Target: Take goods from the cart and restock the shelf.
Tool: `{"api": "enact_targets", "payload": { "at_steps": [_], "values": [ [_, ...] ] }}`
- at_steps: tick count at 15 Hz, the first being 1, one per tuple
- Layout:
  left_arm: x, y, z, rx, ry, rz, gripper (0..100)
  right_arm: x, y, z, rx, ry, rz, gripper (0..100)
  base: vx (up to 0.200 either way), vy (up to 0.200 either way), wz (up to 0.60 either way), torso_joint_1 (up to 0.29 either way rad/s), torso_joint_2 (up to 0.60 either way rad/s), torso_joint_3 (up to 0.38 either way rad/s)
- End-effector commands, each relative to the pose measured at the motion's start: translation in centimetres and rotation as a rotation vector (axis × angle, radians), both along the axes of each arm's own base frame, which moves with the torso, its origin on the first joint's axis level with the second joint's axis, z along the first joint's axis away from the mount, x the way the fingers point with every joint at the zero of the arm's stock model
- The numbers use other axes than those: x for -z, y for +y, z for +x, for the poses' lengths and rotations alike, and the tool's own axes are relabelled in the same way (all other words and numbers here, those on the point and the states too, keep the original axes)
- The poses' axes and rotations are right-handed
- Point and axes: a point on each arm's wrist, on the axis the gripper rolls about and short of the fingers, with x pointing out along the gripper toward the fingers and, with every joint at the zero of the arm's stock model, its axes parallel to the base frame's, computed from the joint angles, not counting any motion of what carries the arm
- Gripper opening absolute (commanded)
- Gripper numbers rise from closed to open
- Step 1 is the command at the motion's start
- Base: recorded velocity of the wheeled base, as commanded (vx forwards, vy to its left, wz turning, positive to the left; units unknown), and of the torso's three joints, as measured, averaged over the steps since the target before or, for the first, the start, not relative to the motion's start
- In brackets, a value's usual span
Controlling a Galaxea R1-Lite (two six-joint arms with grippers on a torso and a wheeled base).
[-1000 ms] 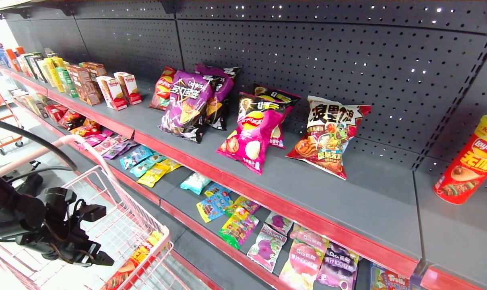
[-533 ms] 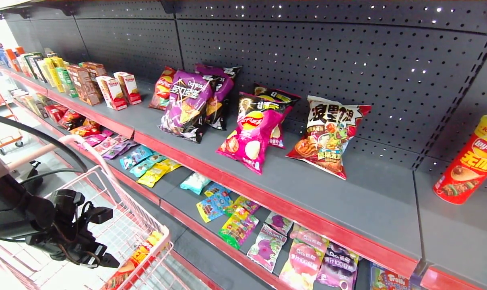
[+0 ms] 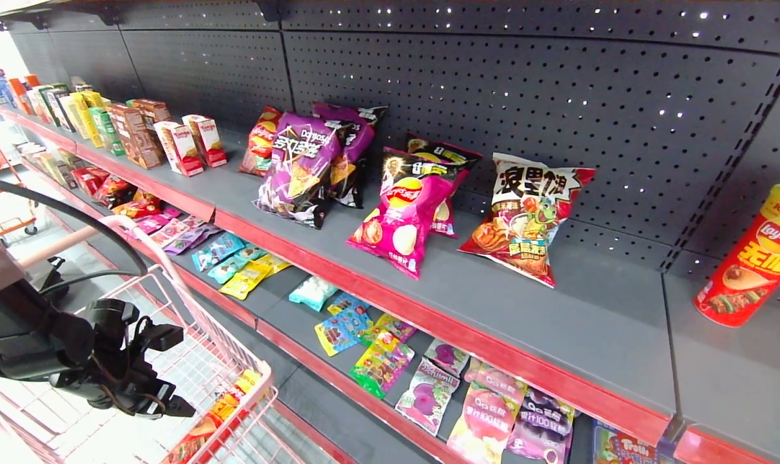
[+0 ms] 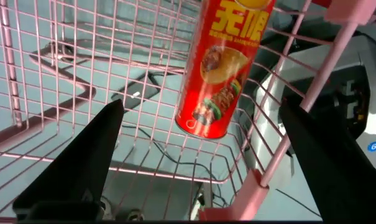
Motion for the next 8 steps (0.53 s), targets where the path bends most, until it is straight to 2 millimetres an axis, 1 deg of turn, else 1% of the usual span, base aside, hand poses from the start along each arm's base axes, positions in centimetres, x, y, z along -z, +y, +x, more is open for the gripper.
{"api": "enact_targets", "payload": {
  "at_steps": [1,4,8],
  "values": [
    [0.5,0.2,1.2,0.003,-0.016,0.002,100,0.0,0.0,0.0,0.000,0.001,0.000,100,0.000,0.000,0.00,0.000,0.00,0.000],
    [0.6,-0.2,1.9,-0.029,-0.022,-0.012,100,0.0,0.0,0.0,0.000,0.002,0.000,100,0.000,0.000,0.00,0.000,0.00,0.000],
    [0.5,-0.9,2.2,0.004,-0.036,-0.033,100,0.0,0.0,0.0,0.000,0.001,-0.001,100,0.000,0.000,0.00,0.000,0.00,0.000]
  ]
}}
